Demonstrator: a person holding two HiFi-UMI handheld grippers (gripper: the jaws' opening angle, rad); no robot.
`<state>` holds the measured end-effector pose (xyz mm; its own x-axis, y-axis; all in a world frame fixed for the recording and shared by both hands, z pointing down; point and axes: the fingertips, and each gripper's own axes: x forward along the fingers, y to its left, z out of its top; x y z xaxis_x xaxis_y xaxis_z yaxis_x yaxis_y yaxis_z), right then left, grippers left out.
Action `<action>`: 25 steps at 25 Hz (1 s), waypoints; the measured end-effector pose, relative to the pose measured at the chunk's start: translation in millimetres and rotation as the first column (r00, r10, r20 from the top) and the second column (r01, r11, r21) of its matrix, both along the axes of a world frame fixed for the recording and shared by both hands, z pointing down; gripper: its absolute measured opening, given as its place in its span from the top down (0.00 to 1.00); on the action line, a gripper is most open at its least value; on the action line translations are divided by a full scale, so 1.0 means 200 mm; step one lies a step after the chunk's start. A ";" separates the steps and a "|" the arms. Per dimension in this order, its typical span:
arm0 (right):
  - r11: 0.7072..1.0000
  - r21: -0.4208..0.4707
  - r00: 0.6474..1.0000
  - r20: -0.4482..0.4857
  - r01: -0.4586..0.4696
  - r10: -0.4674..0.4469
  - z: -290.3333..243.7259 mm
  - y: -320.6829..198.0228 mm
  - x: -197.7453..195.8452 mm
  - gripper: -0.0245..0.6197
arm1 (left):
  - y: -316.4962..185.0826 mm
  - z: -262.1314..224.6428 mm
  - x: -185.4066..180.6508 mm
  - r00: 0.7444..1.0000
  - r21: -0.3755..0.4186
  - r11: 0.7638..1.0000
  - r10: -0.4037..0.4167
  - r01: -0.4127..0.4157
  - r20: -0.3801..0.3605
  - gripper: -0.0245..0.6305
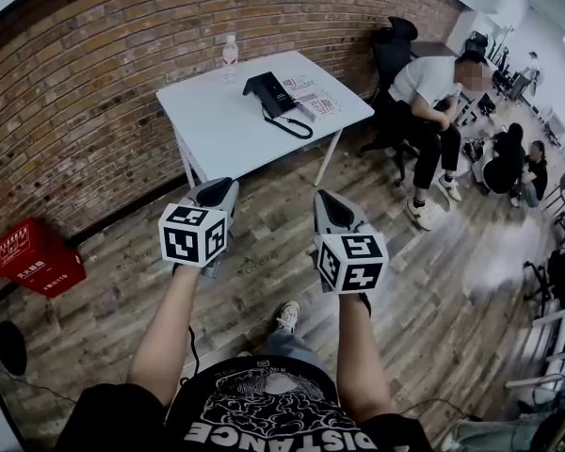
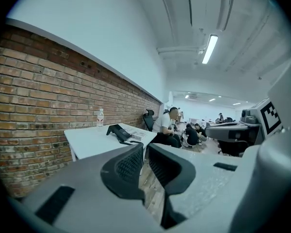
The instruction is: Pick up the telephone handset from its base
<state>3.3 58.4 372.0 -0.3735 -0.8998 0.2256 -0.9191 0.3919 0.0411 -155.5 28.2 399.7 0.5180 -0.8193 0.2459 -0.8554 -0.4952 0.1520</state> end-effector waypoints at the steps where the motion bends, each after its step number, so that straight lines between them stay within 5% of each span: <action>1: 1.000 -0.002 1.000 0.000 0.000 0.000 0.01 -0.03 0.01 0.96 | -0.03 0.01 0.01 1.000 -0.007 1.000 0.005 -0.005 0.001 0.93; 25: 0.986 -0.032 0.986 0.025 0.163 -0.162 0.05 -1.16 0.30 0.96 | -1.07 0.09 0.42 0.998 -0.085 0.995 -0.054 0.053 -0.019 0.75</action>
